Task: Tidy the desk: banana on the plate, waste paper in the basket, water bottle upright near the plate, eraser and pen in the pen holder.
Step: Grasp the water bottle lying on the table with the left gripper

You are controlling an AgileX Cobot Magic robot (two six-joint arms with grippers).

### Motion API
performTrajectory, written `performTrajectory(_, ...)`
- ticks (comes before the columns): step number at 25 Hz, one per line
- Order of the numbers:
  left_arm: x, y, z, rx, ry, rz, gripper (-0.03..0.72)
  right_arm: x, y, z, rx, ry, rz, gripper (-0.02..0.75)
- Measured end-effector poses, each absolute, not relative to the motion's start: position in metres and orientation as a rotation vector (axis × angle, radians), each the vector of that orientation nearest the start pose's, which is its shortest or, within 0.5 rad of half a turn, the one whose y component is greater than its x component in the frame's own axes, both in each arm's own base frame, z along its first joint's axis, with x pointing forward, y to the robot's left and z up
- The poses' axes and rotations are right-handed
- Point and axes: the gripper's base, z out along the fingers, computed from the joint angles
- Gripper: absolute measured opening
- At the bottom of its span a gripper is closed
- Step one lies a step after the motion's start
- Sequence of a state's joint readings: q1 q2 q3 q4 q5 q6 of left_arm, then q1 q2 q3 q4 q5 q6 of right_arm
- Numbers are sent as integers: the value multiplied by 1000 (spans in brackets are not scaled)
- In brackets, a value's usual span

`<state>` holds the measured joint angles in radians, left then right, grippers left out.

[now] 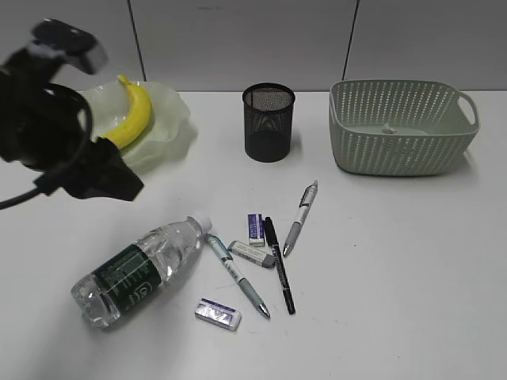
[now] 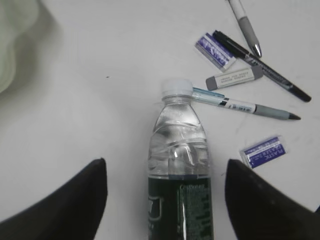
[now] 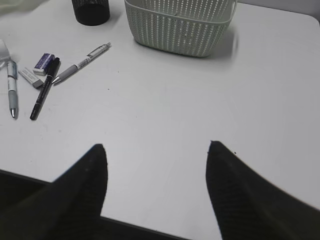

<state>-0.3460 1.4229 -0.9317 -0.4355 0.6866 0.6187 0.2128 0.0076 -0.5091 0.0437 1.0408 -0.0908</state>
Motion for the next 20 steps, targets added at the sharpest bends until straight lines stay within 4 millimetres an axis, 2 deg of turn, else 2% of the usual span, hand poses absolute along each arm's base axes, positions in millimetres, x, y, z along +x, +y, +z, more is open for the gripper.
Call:
performTrajectory(4, 280, -153, 224, 1047, 2535, -299, 613, -5, 3, 282, -308, 2000, 129, 494)
performTrajectory(9, 293, -183, 184, 1155, 2626, -262, 634, -5, 3, 282, -307, 2000, 129, 494)
performTrajectory(14, 298, -191, 153, 1184, 2698, -139, 634, -5, 3, 282, -308, 2000, 129, 494)
performTrajectory(20, 302, -194, 124, 1166, 2760, -129, 614, -5, 3, 282, -308, 2000, 129, 494)
